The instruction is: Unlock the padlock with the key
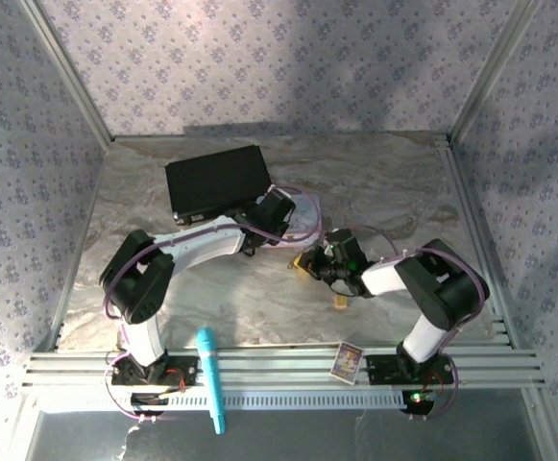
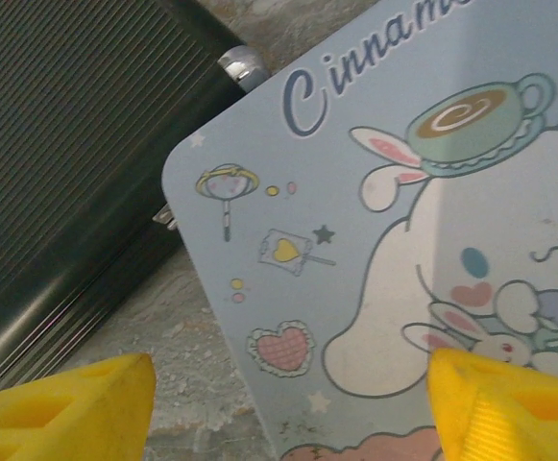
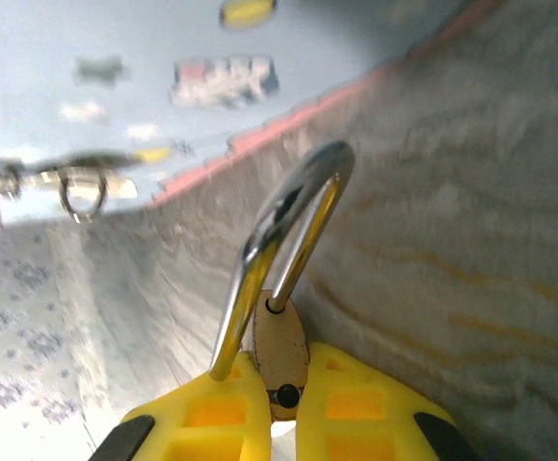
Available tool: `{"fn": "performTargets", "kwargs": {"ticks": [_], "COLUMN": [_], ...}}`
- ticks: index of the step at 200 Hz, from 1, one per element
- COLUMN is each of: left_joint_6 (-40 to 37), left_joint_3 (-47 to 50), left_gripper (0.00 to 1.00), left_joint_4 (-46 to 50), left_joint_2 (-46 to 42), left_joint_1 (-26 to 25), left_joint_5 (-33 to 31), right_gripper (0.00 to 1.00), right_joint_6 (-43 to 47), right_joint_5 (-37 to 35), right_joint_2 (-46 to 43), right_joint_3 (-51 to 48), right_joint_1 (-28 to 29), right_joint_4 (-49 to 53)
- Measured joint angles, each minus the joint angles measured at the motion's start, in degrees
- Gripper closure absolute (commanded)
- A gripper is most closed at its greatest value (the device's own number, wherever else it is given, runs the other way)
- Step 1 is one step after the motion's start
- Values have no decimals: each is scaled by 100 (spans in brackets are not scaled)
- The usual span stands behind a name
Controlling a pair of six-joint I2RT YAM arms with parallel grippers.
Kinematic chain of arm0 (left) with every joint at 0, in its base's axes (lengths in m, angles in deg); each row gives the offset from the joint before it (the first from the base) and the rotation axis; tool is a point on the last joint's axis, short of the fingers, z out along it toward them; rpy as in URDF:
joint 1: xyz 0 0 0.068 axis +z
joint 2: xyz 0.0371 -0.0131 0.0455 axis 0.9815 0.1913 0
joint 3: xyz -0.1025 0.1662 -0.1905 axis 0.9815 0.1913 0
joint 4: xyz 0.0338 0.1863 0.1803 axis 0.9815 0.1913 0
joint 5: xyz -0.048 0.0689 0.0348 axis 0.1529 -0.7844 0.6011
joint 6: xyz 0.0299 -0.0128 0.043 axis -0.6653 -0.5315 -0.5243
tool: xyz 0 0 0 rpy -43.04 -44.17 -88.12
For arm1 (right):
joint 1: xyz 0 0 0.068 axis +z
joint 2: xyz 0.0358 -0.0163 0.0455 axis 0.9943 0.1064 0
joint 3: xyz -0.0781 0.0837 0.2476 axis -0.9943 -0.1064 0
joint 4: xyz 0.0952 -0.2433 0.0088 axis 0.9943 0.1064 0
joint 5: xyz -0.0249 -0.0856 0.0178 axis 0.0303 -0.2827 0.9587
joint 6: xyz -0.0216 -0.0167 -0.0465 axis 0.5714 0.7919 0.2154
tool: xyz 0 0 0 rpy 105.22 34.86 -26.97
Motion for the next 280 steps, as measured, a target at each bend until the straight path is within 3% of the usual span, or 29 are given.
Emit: {"fn": "performTargets", "kwargs": {"ticks": [45,98,146,192,280], "left_joint_6": [24,44,44,57,271], "left_joint_3": [-94,-140,-140,-140,-83], "left_gripper": [17,12,10,4,2], "left_joint_4": [210,304,398,457,485], "left_joint_2": [0,-2,-90,-240,-723], "left_joint_1": [94,98,98,98,109], "left_joint_5": [2,4,66,114,90], "right_gripper": [100,80,65,59,59], "right_joint_6": [940,1961,2498,2778,2935], "right_joint_5": [592,1082,938,763,98], "right_joint_2": [-365,-664,-874,-927,-1067], "right_joint_3": [363,560,699,883,1058], "right_joint_1": [-264,-791,-1014,-1027,-1038], "right_joint_4": [1692,3287,4358,4830,5034]}}
